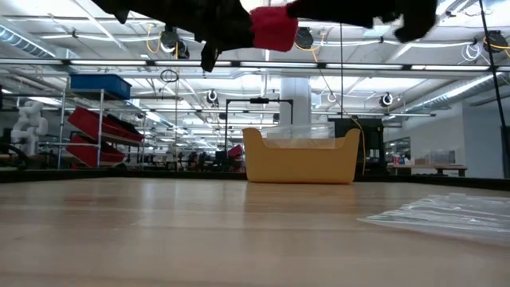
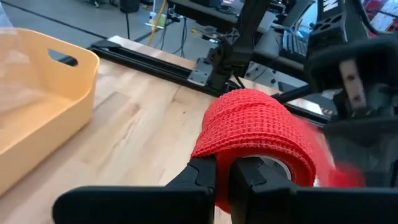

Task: Roll bandage
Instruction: Roll the red bandage

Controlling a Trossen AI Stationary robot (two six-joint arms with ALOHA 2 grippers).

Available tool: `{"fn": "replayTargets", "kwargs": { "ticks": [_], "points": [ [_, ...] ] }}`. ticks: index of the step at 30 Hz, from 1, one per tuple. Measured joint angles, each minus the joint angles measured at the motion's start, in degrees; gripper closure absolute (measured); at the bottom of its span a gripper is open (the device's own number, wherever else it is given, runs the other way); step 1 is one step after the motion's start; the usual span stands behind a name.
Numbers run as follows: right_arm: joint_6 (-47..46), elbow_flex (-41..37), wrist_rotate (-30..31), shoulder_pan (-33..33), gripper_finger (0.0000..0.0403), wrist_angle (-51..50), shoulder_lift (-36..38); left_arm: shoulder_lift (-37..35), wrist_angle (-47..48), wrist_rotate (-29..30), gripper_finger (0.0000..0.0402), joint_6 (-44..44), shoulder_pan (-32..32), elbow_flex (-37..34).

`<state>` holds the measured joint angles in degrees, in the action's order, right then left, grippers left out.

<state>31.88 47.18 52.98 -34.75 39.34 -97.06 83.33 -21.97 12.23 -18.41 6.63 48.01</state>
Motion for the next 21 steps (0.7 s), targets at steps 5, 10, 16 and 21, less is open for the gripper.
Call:
{"fn": "replayTargets", "kwargs": {
  "ticks": [5, 10, 16, 21],
  "points": [
    [-13.0, 0.0, -4.1, -0.04, 0.0403, -9.56, 0.0, -0.22, -0.49, 0.07, 0.0391, 3.77, -0.51, 0.0],
    [-26.16, 0.02, -13.82, 2.19, 0.0403, -18.86, 0.0, -2.92, -0.61, 1.74, 0.0391, 10.22, -0.55, 0.0],
    [-33.78, 0.0, -21.58, 4.81, 0.0403, -20.7, -1.78, -6.73, -3.31, 2.89, 0.0391, 17.1, 0.16, 0.0],
    [-33.85, 0.0, -21.77, 5.14, 0.0399, -16.38, -3.14, -7.15, -3.26, 2.88, 0.0391, 23.13, 2.35, 0.0]
  ]
}}
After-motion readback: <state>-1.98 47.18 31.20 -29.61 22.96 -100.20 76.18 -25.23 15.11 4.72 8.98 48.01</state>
